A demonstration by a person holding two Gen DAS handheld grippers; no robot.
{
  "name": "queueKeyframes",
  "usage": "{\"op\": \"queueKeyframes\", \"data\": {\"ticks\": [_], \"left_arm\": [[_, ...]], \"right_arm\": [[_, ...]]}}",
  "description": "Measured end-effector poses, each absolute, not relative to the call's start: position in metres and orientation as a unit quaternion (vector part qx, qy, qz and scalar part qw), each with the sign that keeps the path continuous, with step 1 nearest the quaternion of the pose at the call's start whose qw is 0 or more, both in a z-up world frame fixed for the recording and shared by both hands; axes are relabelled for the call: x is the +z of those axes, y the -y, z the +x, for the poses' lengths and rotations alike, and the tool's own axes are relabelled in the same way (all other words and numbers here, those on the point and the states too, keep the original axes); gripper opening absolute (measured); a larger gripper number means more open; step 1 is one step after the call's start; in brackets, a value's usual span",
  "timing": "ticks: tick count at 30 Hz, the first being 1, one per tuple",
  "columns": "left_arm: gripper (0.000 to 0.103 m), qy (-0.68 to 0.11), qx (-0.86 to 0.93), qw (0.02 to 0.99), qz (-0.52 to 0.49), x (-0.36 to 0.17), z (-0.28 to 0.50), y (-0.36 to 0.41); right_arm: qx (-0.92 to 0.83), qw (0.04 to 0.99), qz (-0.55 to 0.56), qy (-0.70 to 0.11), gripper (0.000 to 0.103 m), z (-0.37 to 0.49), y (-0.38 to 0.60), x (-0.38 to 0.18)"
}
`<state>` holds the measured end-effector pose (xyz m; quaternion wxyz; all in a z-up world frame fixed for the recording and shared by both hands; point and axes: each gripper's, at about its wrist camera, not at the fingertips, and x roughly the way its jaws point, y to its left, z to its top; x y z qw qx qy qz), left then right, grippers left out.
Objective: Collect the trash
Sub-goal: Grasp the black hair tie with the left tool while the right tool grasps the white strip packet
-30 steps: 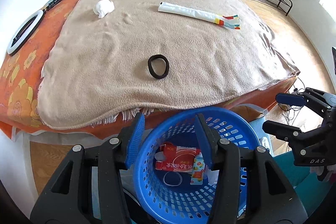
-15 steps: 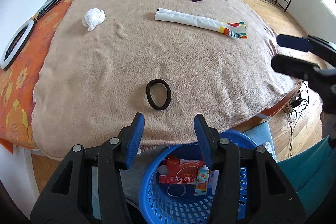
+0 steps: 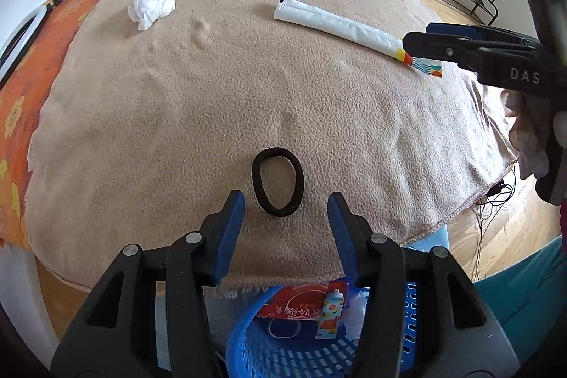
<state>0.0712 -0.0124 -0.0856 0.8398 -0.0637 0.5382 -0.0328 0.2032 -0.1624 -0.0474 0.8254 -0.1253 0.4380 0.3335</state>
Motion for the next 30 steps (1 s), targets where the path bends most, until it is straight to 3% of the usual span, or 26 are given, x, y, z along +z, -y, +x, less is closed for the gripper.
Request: {"op": "queueKeyframes", "data": {"ticks": [7, 12, 14, 23, 30], "left_arm": [[0.05, -0.539, -0.034, 0.84, -0.054, -0.09, 0.079, 0.013], [0.045, -0.536, -0.028, 0.843, -0.031, -0.091, 0.082, 0.018], [0.036, -0.534, -0.021, 0.845, -0.021, -0.091, 0.083, 0.019], [0.016, -0.531, -0.012, 0.847, -0.021, -0.091, 0.087, 0.012], [0.01, -0.531, -0.011, 0.847, -0.028, -0.09, 0.085, 0.008]], "right_arm": [[0.325, 0.818, -0.145, -0.453, 0.069, 0.227, 0.153, -0.066], [0.323, 0.813, -0.158, -0.458, 0.069, 0.235, 0.147, -0.075], [0.321, 0.812, -0.164, -0.46, 0.069, 0.238, 0.144, -0.078], [0.315, 0.806, -0.184, -0.466, 0.069, 0.249, 0.13, -0.092], [0.314, 0.806, -0.172, -0.471, 0.068, 0.255, 0.129, -0.094]]}}
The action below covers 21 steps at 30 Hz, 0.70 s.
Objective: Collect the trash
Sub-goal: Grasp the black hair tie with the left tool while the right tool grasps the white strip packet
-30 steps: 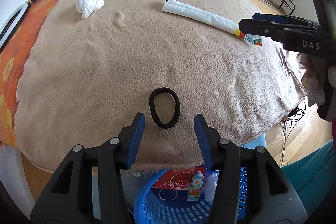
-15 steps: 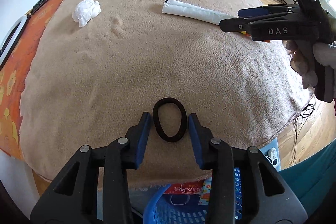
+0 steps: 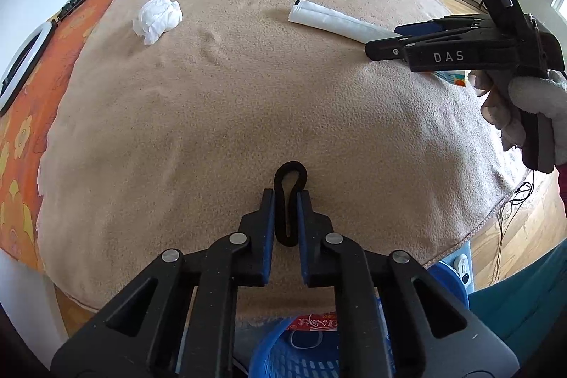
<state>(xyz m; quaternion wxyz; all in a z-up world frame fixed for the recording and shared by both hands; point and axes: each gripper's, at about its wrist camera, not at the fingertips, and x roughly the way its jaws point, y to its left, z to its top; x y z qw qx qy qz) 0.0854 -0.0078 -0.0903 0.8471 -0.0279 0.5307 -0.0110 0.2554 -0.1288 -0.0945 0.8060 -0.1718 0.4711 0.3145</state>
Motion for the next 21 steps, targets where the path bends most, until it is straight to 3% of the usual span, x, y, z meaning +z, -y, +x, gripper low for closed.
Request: {"op": "queueKeyframes", "data": {"ticks": [8, 14, 21], "left_arm": [[0.007, -0.529, -0.008, 0.848, -0.031, -0.089, 0.084, 0.006], [0.006, -0.522, -0.001, 0.852, -0.037, -0.083, 0.082, 0.001], [0.006, -0.512, 0.002, 0.858, -0.047, -0.073, 0.079, -0.004]], "right_arm": [[0.326, 0.803, -0.164, -0.472, 0.029, 0.249, 0.125, -0.092], [0.333, 0.805, -0.154, -0.466, 0.017, 0.244, 0.126, -0.086], [0.339, 0.812, -0.144, -0.453, 0.016, 0.235, 0.126, -0.071]]}}
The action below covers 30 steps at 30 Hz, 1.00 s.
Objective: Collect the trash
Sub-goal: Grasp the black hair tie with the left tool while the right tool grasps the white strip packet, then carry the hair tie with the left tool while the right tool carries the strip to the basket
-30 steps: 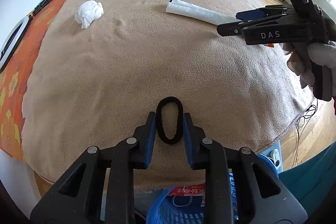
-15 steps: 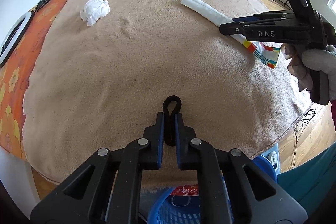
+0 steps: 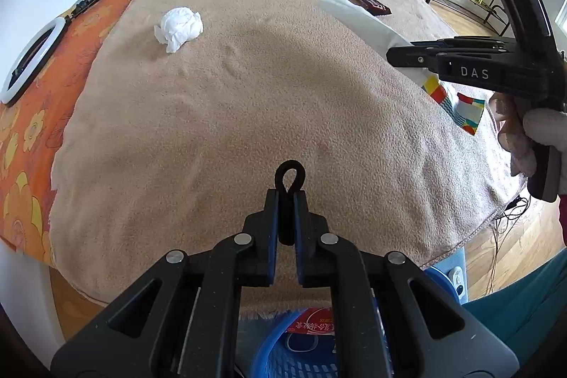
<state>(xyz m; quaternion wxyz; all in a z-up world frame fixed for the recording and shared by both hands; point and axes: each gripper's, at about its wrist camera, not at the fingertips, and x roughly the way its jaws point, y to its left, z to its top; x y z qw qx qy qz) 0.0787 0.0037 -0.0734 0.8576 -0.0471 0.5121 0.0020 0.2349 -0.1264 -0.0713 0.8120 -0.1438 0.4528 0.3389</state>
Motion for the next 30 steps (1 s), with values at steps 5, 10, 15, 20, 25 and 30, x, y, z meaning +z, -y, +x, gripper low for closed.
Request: {"op": "queueKeyframes", "data": {"ticks": [5, 10, 15, 20, 25, 30], "left_arm": [[0.006, -0.504, 0.002, 0.862, -0.048, -0.067, 0.075, -0.004], [0.006, -0.499, 0.003, 0.865, -0.049, -0.062, 0.07, -0.005], [0.006, -0.493, 0.006, 0.869, -0.05, -0.056, 0.062, -0.005], [0.006, -0.485, 0.008, 0.873, -0.052, -0.05, 0.052, -0.006], [0.006, -0.48, 0.007, 0.875, -0.055, -0.044, 0.041, -0.007], [0.006, -0.476, 0.004, 0.878, -0.045, -0.038, 0.029, -0.003]], "right_arm": [[0.345, 0.815, -0.139, -0.444, 0.016, 0.224, 0.127, -0.058], [0.351, 0.817, -0.133, -0.438, 0.016, 0.208, 0.13, -0.046], [0.357, 0.819, -0.132, -0.43, 0.016, 0.189, 0.133, -0.035], [0.364, 0.82, -0.132, -0.422, 0.016, 0.17, 0.136, -0.026], [0.373, 0.819, -0.128, -0.417, 0.016, 0.15, 0.141, -0.02], [0.382, 0.817, -0.125, -0.414, 0.016, 0.127, 0.147, -0.016]]}}
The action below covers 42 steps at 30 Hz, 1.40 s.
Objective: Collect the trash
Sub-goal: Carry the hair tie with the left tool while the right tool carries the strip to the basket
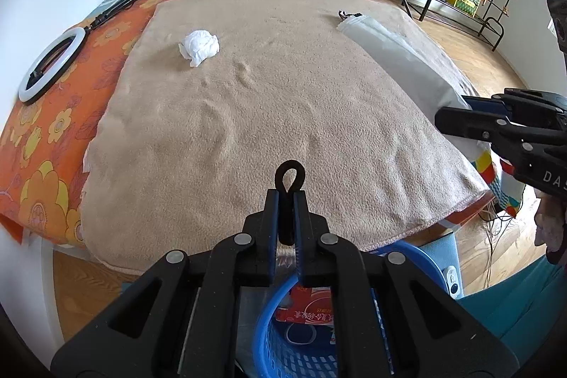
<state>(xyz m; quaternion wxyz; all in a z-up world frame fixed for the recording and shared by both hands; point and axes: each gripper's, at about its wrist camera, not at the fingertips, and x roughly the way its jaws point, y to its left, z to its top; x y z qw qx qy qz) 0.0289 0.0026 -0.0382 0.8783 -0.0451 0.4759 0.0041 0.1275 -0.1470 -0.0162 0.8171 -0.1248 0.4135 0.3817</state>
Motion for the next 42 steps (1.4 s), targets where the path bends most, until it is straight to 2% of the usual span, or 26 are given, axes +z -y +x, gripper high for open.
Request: {"op": "queueKeyframes", "data": {"ticks": [16, 42], "left_arm": [[0.006, -0.48, -0.013, 0.877, -0.028, -0.043, -0.024, 0.024], [0.006, -0.535, -0.024, 0.844, -0.036, -0.095, -0.072, 0.04]], "right_arm": [[0.407, 0.801, -0.13, -0.419, 0.016, 0.047, 0.169, -0.021], [0.41, 0.766, -0.156, -0.471, 0.016, -0.01, 0.178, -0.081]]}}
